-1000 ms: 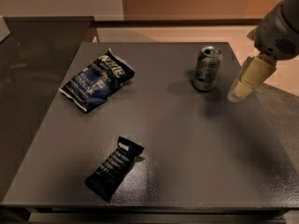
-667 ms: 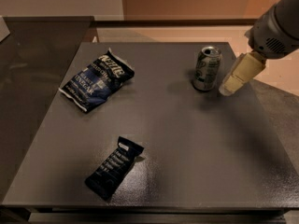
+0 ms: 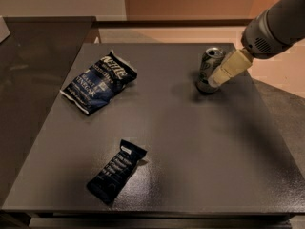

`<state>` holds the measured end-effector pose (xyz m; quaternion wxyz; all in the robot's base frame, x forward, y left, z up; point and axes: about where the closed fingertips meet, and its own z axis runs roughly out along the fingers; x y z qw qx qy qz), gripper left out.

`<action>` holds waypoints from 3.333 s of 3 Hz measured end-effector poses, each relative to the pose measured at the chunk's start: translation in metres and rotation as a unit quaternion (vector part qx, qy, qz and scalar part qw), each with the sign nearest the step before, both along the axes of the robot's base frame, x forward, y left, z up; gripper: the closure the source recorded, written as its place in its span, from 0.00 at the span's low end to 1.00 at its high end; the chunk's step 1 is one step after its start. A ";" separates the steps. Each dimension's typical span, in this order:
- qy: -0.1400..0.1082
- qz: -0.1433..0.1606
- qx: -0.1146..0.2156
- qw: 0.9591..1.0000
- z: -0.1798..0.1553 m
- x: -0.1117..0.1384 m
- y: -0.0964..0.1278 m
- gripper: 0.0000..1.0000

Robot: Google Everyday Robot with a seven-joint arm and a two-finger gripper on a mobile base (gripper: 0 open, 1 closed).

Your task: Move 7up can near blue chip bag

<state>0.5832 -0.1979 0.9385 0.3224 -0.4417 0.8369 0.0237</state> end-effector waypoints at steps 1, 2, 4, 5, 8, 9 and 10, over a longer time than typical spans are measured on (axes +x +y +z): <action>0.003 -0.003 0.027 1.000 -0.012 0.016 0.010 0.00; 0.010 -0.002 0.048 0.999 -0.025 0.029 0.018 0.00; 0.023 0.006 0.081 0.996 -0.030 0.036 0.025 0.40; 0.021 0.012 0.091 0.996 -0.021 0.035 0.026 0.62; 0.005 0.140 0.144 0.980 0.035 0.005 0.110 1.00; 0.017 0.191 0.151 0.970 0.035 -0.005 0.153 1.00; 0.032 0.231 0.146 0.961 0.027 -0.012 0.189 1.00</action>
Offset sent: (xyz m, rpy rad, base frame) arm 0.0457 0.0243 -0.0419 0.1495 0.0399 -0.0088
